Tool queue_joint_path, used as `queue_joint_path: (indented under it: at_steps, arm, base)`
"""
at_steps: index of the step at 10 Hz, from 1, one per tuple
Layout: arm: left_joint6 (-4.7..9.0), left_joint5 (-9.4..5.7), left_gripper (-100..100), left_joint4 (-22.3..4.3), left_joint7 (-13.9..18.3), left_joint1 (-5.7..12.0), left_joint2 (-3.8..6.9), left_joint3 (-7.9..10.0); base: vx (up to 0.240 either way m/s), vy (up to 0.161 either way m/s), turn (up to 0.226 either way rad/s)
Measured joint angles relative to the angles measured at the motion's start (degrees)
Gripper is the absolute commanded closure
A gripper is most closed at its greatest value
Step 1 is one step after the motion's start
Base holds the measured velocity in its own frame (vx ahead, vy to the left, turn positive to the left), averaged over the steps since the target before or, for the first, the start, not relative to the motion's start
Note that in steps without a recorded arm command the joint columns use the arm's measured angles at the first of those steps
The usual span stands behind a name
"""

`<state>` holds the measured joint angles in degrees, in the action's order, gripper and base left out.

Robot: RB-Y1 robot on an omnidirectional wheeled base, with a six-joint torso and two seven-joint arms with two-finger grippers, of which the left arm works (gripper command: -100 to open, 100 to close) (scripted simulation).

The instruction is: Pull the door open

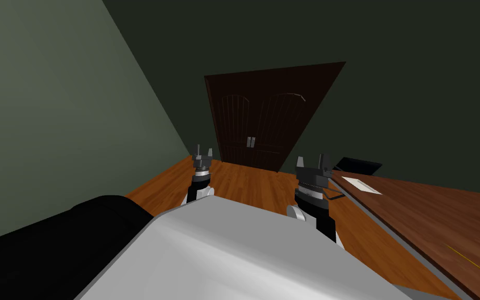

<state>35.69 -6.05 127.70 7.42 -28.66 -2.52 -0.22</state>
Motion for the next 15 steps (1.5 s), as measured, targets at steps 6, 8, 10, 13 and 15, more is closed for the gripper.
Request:
queue_joint_path:
  at_steps: [6,8,10,13,15]
  arm:
    - [-1.7,0.21,-100,-6.0,-0.3,3.22,2.78,0.2]
    - [-2.31,0.22,-100,-8.1,-0.3,4.31,3.68,0.35]
    - [-2.74,0.24,-100,-10.0,-0.3,5.36,4.32,0.52]
    - [-4.22,0.38,-100,-13.3,-0.6,7.65,5.22,0.71]
    - [-4.55,0.4,-100,-15.7,-0.6,8.85,5.85,0.87]
  base:
    - [0.131,-0.035,-0.007]
    - [0.116,-0.019,-0.006]
    - [0.078,-0.019,-0.005]
    - [0.129,-0.04,-0.009]
    - [0.11,-0.037,-0.007]
